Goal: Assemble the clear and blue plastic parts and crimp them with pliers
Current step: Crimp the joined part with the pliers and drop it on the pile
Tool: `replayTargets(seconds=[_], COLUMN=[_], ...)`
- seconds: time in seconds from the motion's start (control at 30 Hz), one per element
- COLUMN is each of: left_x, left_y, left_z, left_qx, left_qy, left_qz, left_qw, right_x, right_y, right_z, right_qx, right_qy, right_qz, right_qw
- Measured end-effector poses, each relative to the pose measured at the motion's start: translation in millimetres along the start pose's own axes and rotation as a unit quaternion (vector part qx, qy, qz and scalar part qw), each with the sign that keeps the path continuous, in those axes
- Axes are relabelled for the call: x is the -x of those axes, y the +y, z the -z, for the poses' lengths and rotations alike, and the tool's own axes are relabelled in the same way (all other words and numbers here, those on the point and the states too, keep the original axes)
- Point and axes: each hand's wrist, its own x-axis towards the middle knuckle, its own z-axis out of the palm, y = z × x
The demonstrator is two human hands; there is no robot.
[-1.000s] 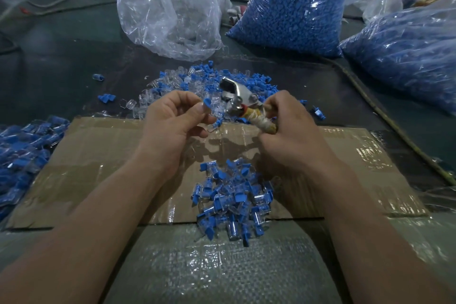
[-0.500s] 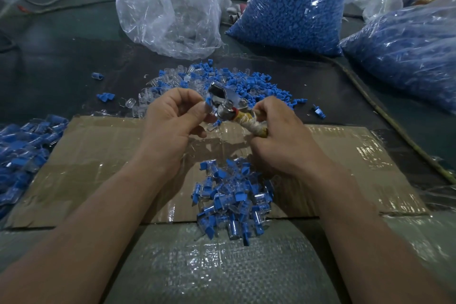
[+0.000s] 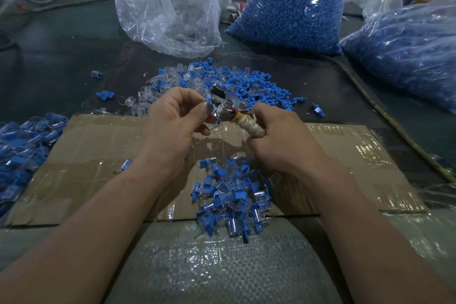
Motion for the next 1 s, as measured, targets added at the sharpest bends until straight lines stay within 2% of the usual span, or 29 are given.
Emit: replayTargets(seconds=[0.67, 0.8, 1.0], left_x=[3.8, 2.3, -2.9], left_y=[3.8, 3.4, 6.2], left_z=[-1.3, -0.5, 7.2], left_qx=[-0.014, -0.022, 0.008], left_qy=[0.020, 0.013, 0.065], left_qz=[0.016, 0.021, 0.064], left_qw=[1.000, 0.999, 0.996], right_x=[-0.8, -2.7, -6.2], right_y=[2.9, 8.6, 20.4], right_z=[-5.5, -2.9, 2.6], right_qx=[0.011, -0.044, -0.052], right_qy=[0.005, 0.004, 0.017], right_qz=[0.004, 0.008, -0.021], right_qw=[1.000, 0.999, 0.998])
